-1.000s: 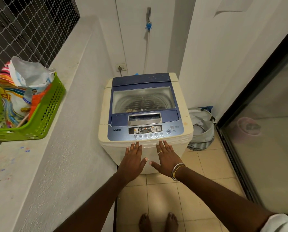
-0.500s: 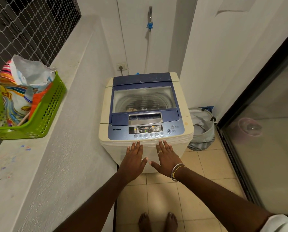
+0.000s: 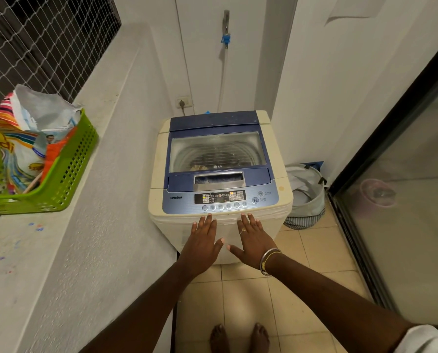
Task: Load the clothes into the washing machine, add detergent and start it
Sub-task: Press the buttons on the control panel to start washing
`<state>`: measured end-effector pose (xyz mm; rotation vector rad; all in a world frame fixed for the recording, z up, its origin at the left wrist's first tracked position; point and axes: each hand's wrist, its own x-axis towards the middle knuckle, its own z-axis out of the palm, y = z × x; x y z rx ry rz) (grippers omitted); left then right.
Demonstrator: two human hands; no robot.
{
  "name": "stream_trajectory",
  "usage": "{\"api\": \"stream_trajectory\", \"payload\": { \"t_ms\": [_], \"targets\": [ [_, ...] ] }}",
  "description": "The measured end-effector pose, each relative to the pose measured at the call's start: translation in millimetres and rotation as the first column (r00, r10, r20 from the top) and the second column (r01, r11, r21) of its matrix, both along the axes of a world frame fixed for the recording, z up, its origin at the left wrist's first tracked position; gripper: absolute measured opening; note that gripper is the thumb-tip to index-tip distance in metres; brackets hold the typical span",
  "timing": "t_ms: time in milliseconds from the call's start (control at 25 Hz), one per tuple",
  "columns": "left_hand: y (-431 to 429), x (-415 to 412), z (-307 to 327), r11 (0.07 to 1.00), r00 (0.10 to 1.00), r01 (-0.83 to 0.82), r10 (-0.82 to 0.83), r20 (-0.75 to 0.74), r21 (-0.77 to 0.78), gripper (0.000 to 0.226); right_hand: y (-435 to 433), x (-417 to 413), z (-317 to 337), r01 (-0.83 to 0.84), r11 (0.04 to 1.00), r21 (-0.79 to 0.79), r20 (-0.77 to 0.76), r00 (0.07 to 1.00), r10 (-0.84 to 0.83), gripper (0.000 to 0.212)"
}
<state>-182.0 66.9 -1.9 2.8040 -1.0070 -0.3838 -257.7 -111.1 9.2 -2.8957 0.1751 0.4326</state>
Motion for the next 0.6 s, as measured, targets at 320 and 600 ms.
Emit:
{"api": "stream_trajectory", "payload": {
  "t_ms": [320, 600],
  "targets": [
    [-3, 6, -1, 1.000, 1.000, 0.019, -0.019, 0.020, -0.014, 0.074, -3, 3, -1, -0.002, 1.000, -0.006, 0.002, 1.000, 0.002, 0.092],
    [-2, 11, -4, 0.999, 0.999, 0.024, -0.023, 0.026, -0.037, 0.084, -29, 21, 6, 0.037, 0.999, -0.012, 0.001, 0.999, -0.037, 0.091]
  ]
}}
